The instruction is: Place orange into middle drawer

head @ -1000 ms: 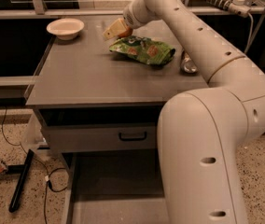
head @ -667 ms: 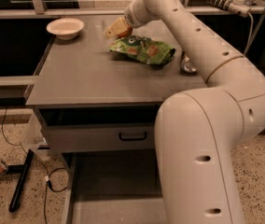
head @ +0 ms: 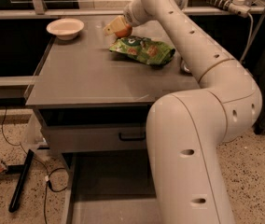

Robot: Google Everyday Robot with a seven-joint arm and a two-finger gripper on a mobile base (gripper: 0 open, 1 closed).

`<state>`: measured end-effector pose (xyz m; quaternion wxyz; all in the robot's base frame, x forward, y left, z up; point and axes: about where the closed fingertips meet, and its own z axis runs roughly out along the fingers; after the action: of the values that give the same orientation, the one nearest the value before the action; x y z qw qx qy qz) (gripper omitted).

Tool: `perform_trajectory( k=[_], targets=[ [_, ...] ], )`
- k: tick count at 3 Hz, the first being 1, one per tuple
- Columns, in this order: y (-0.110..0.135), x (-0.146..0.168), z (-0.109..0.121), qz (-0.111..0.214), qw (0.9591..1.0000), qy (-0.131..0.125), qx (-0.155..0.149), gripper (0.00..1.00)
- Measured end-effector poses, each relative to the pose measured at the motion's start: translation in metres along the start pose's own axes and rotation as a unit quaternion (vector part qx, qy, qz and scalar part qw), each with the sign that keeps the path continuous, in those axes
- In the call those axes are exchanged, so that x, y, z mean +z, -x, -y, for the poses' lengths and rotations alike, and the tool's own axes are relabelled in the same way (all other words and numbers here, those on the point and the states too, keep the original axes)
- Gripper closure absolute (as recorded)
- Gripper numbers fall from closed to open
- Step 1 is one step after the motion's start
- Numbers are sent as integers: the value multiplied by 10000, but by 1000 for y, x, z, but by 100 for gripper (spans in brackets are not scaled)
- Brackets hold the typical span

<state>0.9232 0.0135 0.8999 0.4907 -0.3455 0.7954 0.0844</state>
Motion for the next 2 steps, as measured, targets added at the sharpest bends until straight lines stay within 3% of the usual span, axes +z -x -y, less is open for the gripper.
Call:
perform_trajectory(
  k=[2],
  targets=[
    [-10,22,-12,-150,9990,315,284,0]
  ],
)
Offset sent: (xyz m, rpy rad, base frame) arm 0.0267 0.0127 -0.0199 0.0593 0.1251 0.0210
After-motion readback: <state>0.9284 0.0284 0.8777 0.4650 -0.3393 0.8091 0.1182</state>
